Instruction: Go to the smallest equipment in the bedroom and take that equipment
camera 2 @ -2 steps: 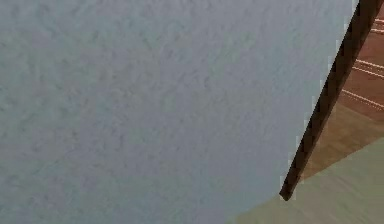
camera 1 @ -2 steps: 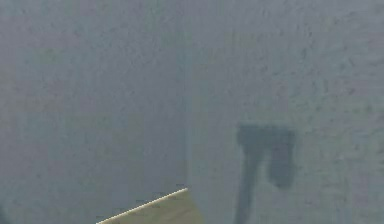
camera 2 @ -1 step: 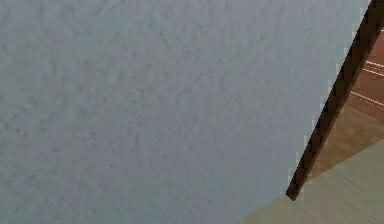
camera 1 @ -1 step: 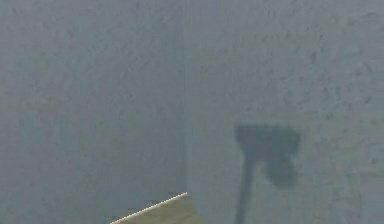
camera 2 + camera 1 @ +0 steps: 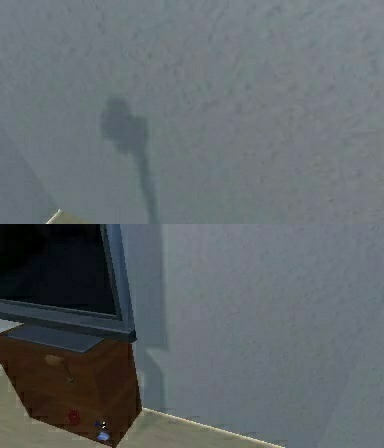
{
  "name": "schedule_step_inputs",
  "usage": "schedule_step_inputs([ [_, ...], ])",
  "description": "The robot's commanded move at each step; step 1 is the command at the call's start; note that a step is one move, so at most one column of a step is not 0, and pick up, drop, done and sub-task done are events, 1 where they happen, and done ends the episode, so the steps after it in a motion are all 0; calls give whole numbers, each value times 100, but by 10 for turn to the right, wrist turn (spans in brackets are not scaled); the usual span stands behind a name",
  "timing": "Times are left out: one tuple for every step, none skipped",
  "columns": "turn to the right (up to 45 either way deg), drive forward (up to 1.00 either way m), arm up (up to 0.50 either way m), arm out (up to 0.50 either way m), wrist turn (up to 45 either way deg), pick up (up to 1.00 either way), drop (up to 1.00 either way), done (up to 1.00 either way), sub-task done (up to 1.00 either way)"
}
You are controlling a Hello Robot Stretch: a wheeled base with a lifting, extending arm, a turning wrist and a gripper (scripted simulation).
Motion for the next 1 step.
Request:
schedule_step_inputs([
  [-210,0,0,0,0,0,0,0,0],
])
